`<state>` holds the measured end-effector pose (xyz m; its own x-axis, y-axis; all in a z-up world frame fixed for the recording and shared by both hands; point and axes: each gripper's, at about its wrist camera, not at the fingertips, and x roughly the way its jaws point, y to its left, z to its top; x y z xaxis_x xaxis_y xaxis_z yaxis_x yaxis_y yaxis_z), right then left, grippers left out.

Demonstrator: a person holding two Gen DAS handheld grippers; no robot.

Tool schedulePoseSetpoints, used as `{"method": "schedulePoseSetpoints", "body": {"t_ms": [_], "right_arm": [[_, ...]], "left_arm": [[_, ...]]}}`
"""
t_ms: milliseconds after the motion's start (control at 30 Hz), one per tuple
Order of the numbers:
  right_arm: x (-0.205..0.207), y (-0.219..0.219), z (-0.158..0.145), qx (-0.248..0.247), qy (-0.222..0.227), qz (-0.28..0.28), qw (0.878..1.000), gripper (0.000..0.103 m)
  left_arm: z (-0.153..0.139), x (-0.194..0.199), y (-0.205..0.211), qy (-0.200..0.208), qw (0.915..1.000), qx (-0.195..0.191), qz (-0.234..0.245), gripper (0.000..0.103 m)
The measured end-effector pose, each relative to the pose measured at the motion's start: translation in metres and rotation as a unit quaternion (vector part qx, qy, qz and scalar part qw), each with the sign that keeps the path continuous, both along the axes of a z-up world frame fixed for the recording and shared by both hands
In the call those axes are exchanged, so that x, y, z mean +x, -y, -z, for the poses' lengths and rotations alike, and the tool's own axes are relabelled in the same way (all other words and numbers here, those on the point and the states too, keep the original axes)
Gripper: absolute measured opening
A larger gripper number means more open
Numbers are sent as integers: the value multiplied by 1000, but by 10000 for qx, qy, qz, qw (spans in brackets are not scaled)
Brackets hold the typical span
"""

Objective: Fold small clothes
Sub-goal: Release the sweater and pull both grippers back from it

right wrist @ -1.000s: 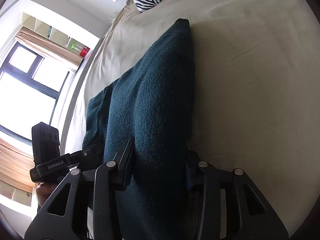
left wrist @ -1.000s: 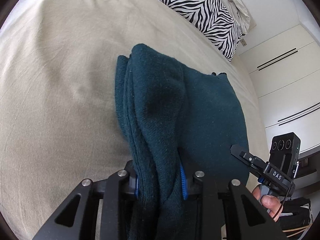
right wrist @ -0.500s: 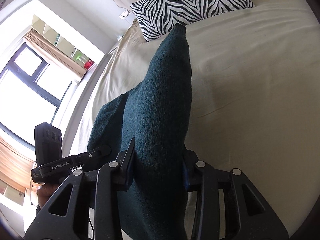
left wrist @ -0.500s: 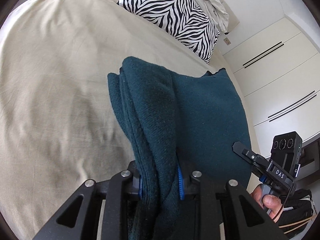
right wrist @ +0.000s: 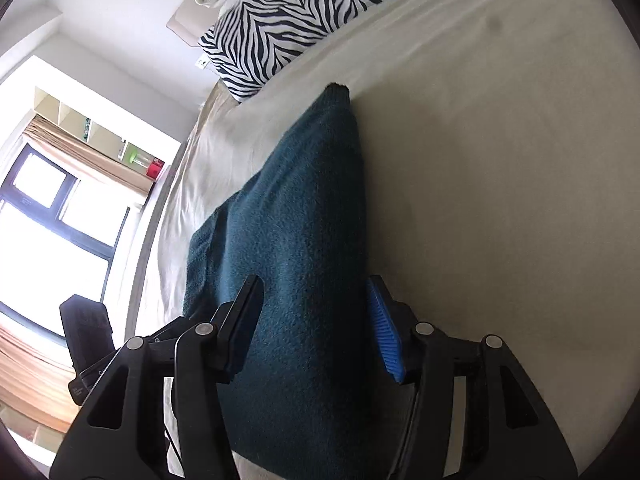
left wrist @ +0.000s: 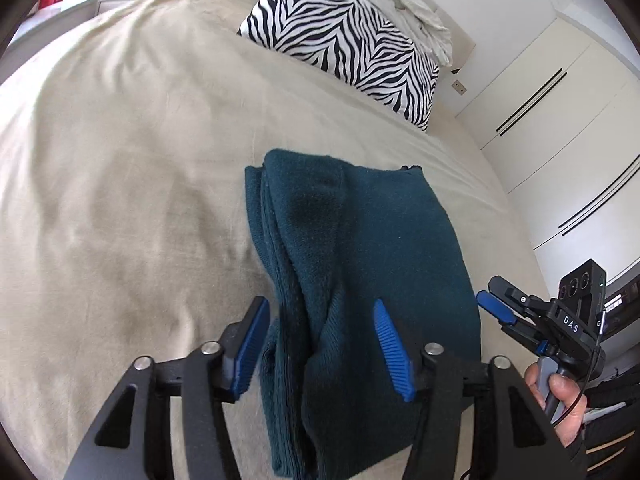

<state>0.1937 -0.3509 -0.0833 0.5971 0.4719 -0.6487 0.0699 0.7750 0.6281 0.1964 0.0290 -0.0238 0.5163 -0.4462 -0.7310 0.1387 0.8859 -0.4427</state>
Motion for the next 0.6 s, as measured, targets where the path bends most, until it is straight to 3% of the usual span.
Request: {"method": "schedulePoseSetpoints", "body": {"t_ms": [100,133,200,267,333,400,433,533,600], "right_arm": [[-38,-9,-45,-590,468,14,9972,52],[-53,-13,-63,-804,637,11,9947,52],[-87,-28,-93,-1306,1018,49,9862,53],[-124,-40,-121,-1739,1453,172,9738,62],[-161,-50,-149,-2087,1917,346,9584,87],[-200,-59,-170,-2252,2431,478,9423,101],[-217,-65,-179,-2341,2626,494,9348,102],[-264,-82,-201,-2740,2944,476,9144,102],[-286,-92,-209,-2780,2986,400,9121,102]], "left_arm": [[-38,-50,3,869,9938,678,-142,89],[-50,-68,5,1149,9893,881,-202,98],[-72,-105,9,1688,9773,1218,-394,103],[-92,-140,15,2207,9626,1491,-501,103],[-109,-168,22,2486,9480,1854,-712,103],[-123,-195,23,2733,9338,2097,-970,103],[-129,-208,23,2815,9296,2138,-1040,103],[-144,-233,25,2982,9277,1992,-1037,103],[-148,-246,22,2884,9323,1874,-1123,103]]}}
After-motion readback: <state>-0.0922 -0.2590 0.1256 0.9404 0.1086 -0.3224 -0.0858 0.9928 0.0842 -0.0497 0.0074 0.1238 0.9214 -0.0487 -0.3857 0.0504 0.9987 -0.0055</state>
